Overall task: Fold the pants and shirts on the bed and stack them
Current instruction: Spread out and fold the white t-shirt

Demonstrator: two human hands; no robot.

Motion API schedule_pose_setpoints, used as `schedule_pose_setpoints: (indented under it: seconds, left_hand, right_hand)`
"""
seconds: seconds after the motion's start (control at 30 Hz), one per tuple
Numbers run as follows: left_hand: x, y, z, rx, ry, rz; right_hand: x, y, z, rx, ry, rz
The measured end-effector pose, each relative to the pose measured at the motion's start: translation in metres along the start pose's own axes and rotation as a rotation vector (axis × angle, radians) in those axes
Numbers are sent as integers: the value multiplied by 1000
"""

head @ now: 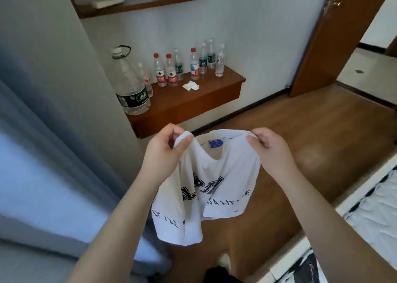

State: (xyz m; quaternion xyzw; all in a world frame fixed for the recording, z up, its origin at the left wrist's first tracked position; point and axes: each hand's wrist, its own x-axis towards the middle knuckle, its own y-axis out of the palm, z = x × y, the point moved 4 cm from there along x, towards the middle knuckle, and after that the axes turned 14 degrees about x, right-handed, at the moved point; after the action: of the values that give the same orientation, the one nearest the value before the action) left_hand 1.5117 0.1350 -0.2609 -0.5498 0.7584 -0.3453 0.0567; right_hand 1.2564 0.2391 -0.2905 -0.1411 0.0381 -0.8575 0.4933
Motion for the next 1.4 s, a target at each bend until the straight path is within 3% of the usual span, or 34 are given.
schedule_pose_setpoints:
  seconds: [0.2,0.53,1.1,1.4]
  left_hand:
    - [106,61,3,36,54,135]
    - [253,175,-44,13,158,328]
    - [458,416,-165,-278,507,629]
    - [457,527,-273,-276,830,809]
  right_hand:
    - [90,-24,-37,16,35,-94]
    - [199,-126,-61,-34,86,-308]
    - [267,-294,-81,-123,174,-911]
    - [234,-372,-95,-153,235,-1215]
